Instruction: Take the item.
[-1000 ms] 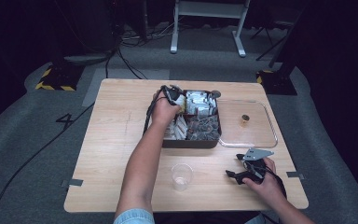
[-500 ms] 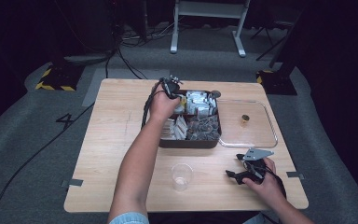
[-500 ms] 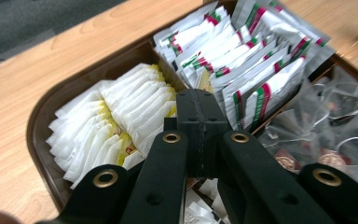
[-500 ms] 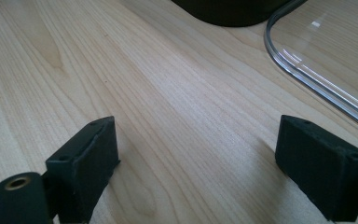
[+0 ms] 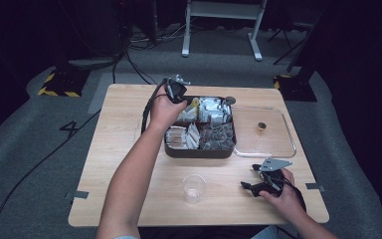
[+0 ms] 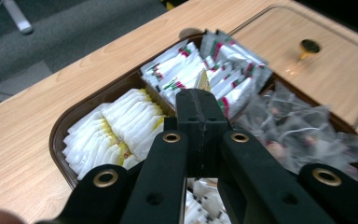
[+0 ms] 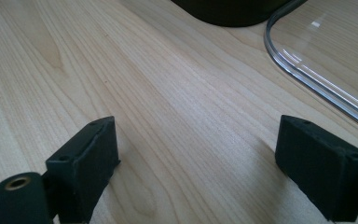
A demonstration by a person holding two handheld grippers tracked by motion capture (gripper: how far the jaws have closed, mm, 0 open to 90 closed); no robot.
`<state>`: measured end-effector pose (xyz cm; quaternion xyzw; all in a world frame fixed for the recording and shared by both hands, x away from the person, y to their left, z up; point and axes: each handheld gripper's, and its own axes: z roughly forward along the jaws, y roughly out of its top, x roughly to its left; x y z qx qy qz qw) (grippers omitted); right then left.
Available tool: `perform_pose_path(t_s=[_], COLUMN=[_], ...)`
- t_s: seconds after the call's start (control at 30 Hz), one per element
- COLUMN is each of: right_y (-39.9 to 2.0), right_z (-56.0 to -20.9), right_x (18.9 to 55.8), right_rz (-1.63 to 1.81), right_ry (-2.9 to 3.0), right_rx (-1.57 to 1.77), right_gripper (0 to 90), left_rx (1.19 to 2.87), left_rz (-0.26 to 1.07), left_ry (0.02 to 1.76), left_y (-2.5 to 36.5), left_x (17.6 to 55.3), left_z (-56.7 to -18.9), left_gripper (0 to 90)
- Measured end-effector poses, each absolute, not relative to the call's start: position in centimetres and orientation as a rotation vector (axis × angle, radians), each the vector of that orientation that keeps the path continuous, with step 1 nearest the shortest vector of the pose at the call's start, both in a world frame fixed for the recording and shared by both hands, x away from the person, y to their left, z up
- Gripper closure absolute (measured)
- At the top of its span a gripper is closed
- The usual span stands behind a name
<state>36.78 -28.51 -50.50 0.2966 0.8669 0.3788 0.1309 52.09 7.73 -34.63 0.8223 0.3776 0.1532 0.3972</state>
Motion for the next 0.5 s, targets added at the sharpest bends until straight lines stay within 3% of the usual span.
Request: perform_pose_path(t_s=[0.5], right_y=[-28.5], right_z=[-50.5], right_x=[36.8], right_rz=[1.099], right_ry=[2.518], right_rx=[0.856], right_gripper=[13.3], left_rx=[2.086], left_rz=[0.376], left_ry=[0.825], left_y=[8.5], left_x=[46.4], left_z=[-32.1], left_gripper=[90.0])
